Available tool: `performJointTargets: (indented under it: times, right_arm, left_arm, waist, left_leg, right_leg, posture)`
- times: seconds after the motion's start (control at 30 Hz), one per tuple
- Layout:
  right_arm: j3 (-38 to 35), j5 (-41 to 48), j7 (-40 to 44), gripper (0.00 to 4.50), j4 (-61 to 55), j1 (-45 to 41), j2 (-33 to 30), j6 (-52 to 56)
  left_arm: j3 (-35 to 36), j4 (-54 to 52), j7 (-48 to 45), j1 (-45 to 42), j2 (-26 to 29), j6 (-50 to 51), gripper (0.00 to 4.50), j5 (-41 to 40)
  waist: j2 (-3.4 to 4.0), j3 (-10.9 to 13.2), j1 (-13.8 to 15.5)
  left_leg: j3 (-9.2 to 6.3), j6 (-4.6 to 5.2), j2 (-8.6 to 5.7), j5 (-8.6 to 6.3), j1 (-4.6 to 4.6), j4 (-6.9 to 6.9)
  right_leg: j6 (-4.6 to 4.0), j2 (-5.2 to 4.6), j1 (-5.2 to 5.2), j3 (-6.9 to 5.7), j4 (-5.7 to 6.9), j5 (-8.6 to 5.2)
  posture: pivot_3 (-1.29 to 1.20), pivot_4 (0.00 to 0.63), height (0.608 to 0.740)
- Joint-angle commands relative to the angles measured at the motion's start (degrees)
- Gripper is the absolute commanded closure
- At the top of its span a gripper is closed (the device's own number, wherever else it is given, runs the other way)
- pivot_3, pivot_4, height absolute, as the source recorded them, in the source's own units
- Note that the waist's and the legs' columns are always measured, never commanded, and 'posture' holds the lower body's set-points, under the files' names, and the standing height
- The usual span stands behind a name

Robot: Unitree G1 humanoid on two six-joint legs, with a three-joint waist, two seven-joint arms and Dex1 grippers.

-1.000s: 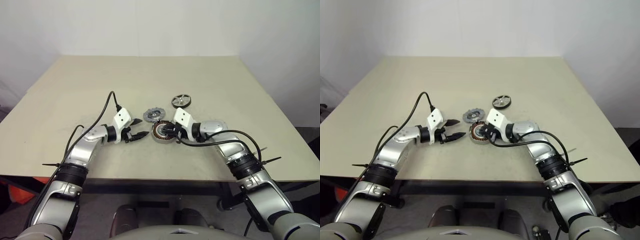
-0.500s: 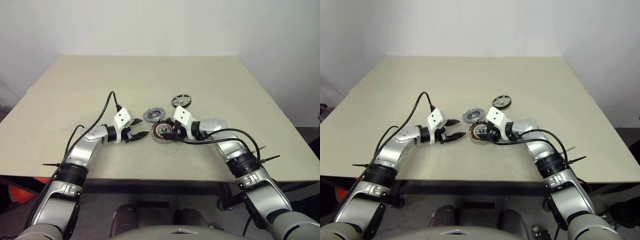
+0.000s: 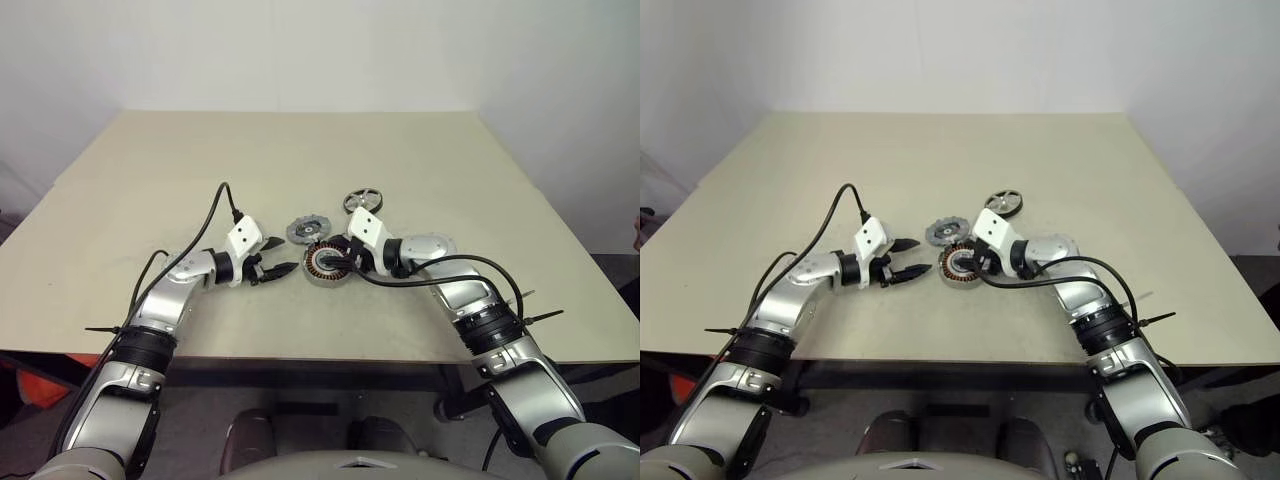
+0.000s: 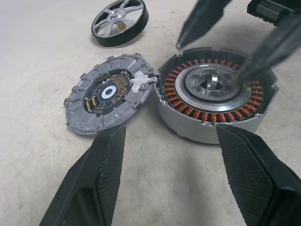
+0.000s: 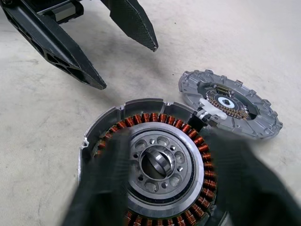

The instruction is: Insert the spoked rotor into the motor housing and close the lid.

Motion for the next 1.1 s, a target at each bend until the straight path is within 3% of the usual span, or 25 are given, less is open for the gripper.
performJointTargets:
  times: [0.03,0.13,0.17,0.63,1.1]
  right_arm:
    - [-2.08,1.3,-0.24,3.36,-1.84,-1.31,0.07,-0.01]
    - [-2.2,1.06,-0.67,4.4,-1.41,-1.58,0.29,-0.2]
    - [-2.23,0.89,-0.94,4.46,-1.14,-1.72,0.41,-0.35]
    - [1.46,-0.74,-0.51,4.46,-4.93,6.43,0.03,1.35]
    - [-2.18,0.9,-1.75,4.46,-6.27,1.12,-0.27,2.5]
  left_arm:
    - [0.84,-1.08,0.55,-1.33,-0.02,-0.79,1.26,-0.23]
    - [0.86,-1.17,0.62,-1.21,0.04,-0.81,1.26,-0.17]
    - [0.86,-1.2,0.66,-1.18,0.07,-0.8,1.26,-0.15]
    - [0.86,-1.22,1.2,-0.87,0.45,-0.8,1.26,0.04]
    - [0.55,-0.4,0.99,-1.33,0.29,-1.16,1.26,0.29]
  waist:
    - [0.0,0.0,0.0]
    - [0.0,0.0,0.0]
    - [0.0,0.0,0.0]
    - [-0.02,-0.01,0.03]
    - [-0.02,-0.01,-0.02]
  left_leg:
    - [0.0,0.0,0.0,0.0,0.0,0.0]
    - [0.0,0.0,0.0,0.0,0.0,0.0]
    - [0.0,0.0,0.0,0.0,0.0,0.0]
    - [0.03,0.01,-0.03,-0.01,0.13,-0.14]
    - [0.03,-0.24,-0.05,0.15,0.16,-0.52]
  right_leg:
    - [0.0,0.0,0.0,0.0,0.0,0.0]
    - [0.0,0.0,0.0,0.0,0.0,0.0]
    - [0.0,0.0,0.0,0.0,0.0,0.0]
    - [0.01,0.0,0.08,0.03,-0.07,0.0]
    - [0.0,0.0,-0.02,0.02,-0.17,0.0]
  posture:
    - [0.0,0.0,0.74]
    - [0.0,0.0,0.74]
    - [0.0,0.0,0.74]
    - [0.0,0.0,0.74]
    - [0.0,0.0,0.74]
